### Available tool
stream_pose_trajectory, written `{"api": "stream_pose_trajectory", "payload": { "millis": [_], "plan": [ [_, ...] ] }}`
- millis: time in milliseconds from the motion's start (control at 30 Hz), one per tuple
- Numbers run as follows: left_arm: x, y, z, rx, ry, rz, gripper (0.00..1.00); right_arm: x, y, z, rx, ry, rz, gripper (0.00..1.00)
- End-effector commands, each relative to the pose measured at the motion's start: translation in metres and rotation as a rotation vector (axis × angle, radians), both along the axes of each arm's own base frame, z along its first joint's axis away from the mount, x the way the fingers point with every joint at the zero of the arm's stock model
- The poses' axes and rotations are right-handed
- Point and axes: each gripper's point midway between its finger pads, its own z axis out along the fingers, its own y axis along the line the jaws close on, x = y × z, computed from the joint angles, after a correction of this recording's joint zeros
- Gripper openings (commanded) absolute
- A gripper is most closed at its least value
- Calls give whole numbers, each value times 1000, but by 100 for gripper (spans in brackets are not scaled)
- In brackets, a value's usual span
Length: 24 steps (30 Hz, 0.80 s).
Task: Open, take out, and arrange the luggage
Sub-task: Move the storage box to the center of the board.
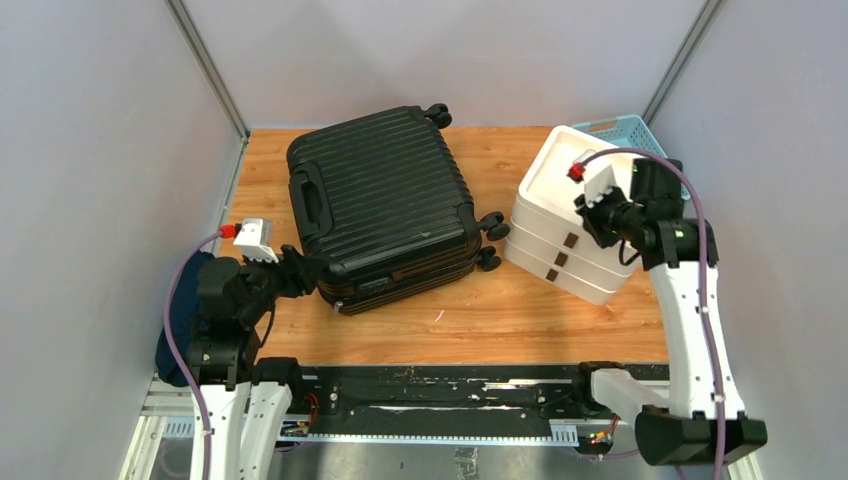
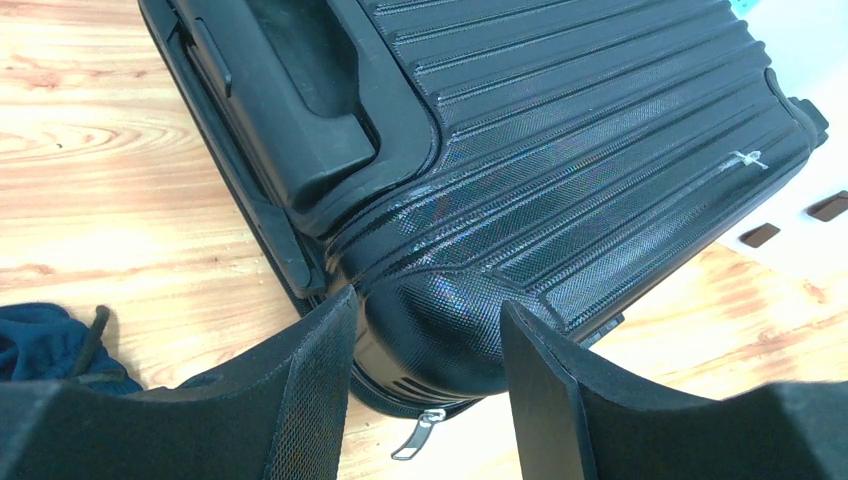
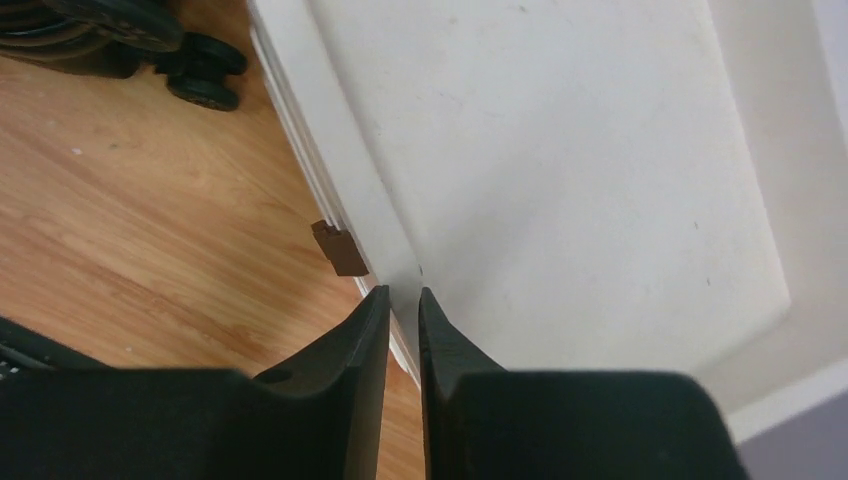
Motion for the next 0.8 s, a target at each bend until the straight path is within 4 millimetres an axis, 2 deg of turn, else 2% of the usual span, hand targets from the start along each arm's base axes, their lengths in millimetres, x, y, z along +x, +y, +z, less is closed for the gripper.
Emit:
{"api": "stream_pose_trajectory", "payload": {
  "millis": [0,233,333,400,433,600,667,767],
  "plan": [
    [-1,-4,0,-2,-13,-26,58,-18,-58,-9,-67,9,-231,5],
    [-3,-7,3,-2,-15,-40,58,-25,-103,-7,-63,10,-329,6],
    [-3,-7,6,0,-19,-41,58,-26,-110,-9,-38,25,-328,6],
    [-3,-7,7,1,-19,-43,58,-28,-99,-9,1,30,-269,7],
    [-3,-7,7,1,-19,-44,58,-30,-87,-7,32,30,-213,11],
    [-2,-8,8,1,-19,-49,59,-44,-32,18,185,-17,50,61],
    [-2,-8,9,-2,-19,-52,59,-44,-18,32,233,-43,124,69],
    [-2,-9,9,-7,-19,-57,59,-34,-3,40,283,-40,213,73]
  ]
}}
